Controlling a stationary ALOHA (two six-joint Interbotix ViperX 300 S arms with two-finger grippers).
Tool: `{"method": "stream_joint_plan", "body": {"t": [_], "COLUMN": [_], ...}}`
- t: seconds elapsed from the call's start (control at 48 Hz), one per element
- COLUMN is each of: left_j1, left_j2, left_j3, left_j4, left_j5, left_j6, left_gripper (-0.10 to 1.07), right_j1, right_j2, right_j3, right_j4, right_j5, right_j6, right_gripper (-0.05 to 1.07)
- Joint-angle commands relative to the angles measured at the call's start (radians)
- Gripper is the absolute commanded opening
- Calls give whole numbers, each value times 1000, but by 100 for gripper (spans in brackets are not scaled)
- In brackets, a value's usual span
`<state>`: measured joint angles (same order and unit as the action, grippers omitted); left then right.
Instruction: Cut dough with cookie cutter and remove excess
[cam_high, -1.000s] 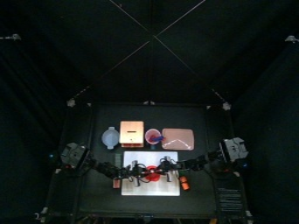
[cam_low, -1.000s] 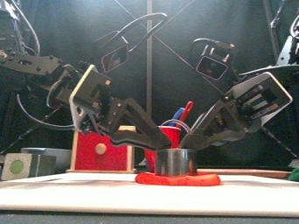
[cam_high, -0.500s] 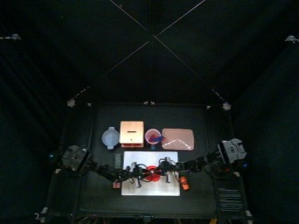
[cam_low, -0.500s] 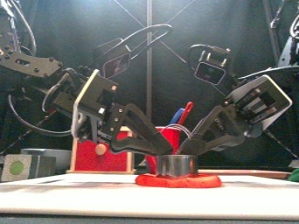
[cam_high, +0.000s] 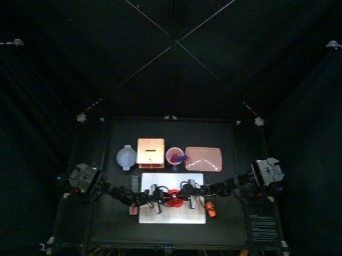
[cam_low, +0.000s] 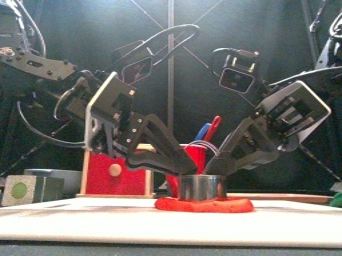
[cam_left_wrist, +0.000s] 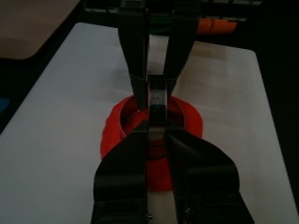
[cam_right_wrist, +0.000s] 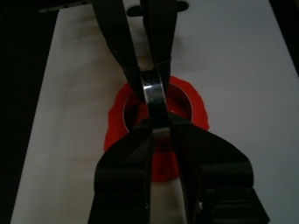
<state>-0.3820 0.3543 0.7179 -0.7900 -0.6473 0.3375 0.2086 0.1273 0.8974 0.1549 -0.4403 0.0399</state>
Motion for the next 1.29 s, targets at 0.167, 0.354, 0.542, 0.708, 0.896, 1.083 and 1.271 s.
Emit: {"method": "stream_joint_plan", "body": {"t": [0.167, 0.354, 0.542, 0.708, 0.896, 1.083, 1.271], "left_j1": [23, 34, 40, 40, 28, 12, -9], "left_j2": [-75, -75, -83, -97, -138, -161, -155], "left_j3": [38, 32, 18, 9, 14, 29, 72], "left_j4": [63, 137, 152, 169, 169, 169, 123], "left_j5": [34, 34, 18, -52, -161, -222, -222], "left_j6": [23, 18, 20, 38, 97, 141, 141], "left_gripper": [48, 59, 81, 90, 90, 90, 90], "right_j1": [8, 5, 5, 5, 5, -12, -43], "right_j2": [-49, -44, -44, -46, -60, -74, -75], "right_j3": [-52, -67, -81, -91, -110, -176, -247], "right_j4": [-14, -21, -26, -26, -32, -75, -117], "right_j5": [170, 221, 227, 229, 236, 354, 520], "right_j6": [2, 6, 6, 5, 2, 6, 12], "right_gripper": [56, 58, 69, 82, 89, 89, 89]}}
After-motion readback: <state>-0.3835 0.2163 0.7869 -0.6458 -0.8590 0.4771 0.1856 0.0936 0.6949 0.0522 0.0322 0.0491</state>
